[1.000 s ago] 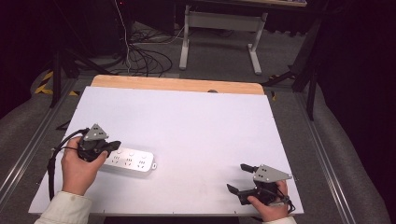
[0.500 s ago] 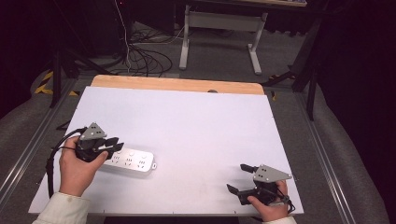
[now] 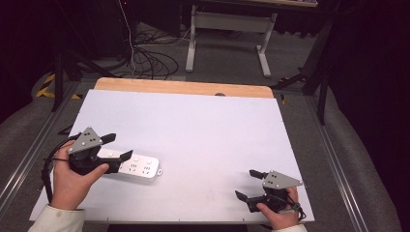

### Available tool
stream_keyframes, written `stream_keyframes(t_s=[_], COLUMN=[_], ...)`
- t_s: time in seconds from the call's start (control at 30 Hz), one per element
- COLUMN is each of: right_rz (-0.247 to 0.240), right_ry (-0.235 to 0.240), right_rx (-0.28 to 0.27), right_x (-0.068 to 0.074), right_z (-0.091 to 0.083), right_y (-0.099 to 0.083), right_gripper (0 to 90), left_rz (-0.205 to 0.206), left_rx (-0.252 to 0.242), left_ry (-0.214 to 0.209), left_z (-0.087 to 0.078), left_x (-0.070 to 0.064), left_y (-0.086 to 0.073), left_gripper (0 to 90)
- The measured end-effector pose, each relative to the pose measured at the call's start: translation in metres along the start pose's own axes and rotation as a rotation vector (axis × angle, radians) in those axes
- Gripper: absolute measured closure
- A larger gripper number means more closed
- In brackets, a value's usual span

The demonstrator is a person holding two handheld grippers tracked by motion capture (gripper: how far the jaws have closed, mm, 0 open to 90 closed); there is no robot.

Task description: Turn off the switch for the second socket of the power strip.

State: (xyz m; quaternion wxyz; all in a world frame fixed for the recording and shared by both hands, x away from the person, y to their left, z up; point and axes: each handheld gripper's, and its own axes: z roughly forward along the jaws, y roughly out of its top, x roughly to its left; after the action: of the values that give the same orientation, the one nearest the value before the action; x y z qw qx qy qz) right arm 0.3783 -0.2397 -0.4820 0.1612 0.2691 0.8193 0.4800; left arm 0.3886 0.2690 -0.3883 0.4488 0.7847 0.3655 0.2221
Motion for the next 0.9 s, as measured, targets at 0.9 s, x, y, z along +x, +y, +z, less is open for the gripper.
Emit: stream_keyframes(t_s=[0.9], right_rz=[-0.011], right_ry=[0.024], right_rx=[0.011], right_x=[0.002], right_z=[0.0], right_y=[0.0], right_gripper=[7.5], left_rz=[0.001], left_rx=[-0.143], left_ry=[-0.114], left_z=[-0.034], left_x=[-0.014], left_y=[-0.066], left_gripper=[10.3])
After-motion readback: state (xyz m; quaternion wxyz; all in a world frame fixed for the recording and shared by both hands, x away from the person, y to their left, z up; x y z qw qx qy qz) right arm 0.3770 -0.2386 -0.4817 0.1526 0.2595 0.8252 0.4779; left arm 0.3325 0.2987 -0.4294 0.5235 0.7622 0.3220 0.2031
